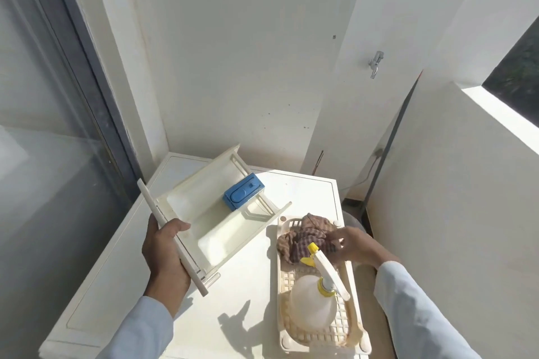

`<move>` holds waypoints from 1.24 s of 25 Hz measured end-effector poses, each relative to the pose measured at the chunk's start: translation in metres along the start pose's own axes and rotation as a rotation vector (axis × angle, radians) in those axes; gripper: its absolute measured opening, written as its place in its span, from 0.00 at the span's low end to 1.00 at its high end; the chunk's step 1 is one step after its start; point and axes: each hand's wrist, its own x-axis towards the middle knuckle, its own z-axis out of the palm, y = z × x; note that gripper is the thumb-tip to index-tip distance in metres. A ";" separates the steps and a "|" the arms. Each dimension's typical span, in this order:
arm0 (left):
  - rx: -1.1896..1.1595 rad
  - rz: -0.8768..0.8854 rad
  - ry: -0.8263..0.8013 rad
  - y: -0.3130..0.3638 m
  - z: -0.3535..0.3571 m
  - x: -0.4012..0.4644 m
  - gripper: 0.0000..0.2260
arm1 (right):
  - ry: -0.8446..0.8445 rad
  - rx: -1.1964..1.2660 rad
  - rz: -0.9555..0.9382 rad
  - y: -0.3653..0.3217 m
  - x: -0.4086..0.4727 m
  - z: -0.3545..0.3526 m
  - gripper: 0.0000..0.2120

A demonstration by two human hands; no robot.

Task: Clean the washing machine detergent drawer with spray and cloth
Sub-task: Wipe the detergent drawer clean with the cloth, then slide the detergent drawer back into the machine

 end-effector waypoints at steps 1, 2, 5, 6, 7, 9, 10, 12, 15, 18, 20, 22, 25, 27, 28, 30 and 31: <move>0.001 0.013 -0.007 -0.003 -0.001 -0.002 0.31 | 0.073 0.014 0.008 -0.002 -0.003 -0.010 0.20; 0.000 0.024 -0.009 -0.007 -0.001 -0.004 0.32 | 0.174 0.038 0.009 -0.006 -0.004 -0.016 0.18; -0.021 0.049 -0.005 -0.019 -0.001 -0.010 0.38 | 0.241 0.070 -0.079 -0.013 0.005 -0.005 0.28; -0.030 0.057 -0.001 -0.024 -0.002 -0.013 0.38 | 0.150 0.023 -0.136 -0.013 0.008 0.006 0.32; -0.044 0.062 0.002 -0.026 -0.002 -0.015 0.38 | 0.078 -0.046 -0.182 -0.013 0.011 0.017 0.33; -0.076 0.069 0.021 -0.029 -0.004 -0.022 0.37 | 0.058 -0.144 -0.224 -0.010 0.014 0.035 0.31; -0.090 0.075 0.041 -0.028 -0.005 -0.025 0.37 | 0.093 -0.183 -0.240 -0.008 0.013 0.040 0.30; -0.122 0.080 0.075 -0.025 -0.010 -0.032 0.36 | 0.103 -0.247 -0.250 -0.008 0.010 0.038 0.32; -0.146 0.088 0.094 -0.017 -0.018 -0.045 0.35 | 0.089 -0.135 -0.229 -0.013 0.001 0.004 0.32; -0.181 0.092 0.112 -0.005 -0.028 -0.058 0.36 | 0.378 0.085 -0.215 -0.042 -0.023 -0.065 0.30; -0.213 0.082 0.108 0.004 -0.035 -0.063 0.37 | 0.589 0.311 -0.282 -0.075 -0.059 -0.102 0.24; -0.253 0.068 0.103 0.014 -0.041 -0.070 0.38 | 0.710 0.646 -0.384 -0.120 -0.112 -0.102 0.13; -0.285 0.035 0.096 0.024 -0.044 -0.078 0.45 | 0.433 0.986 -0.422 -0.191 -0.187 -0.025 0.09; -0.299 0.032 0.070 0.030 -0.053 -0.080 0.46 | 0.191 1.060 -0.311 -0.230 -0.213 0.043 0.19; -0.305 0.038 0.061 0.033 -0.059 -0.079 0.45 | 0.129 1.101 -0.228 -0.247 -0.219 0.071 0.23; -0.326 0.034 0.052 0.040 -0.074 -0.078 0.45 | 0.074 1.203 -0.060 -0.273 -0.219 0.113 0.28; -0.340 0.017 0.042 0.043 -0.083 -0.078 0.47 | 0.069 1.269 0.016 -0.285 -0.218 0.128 0.28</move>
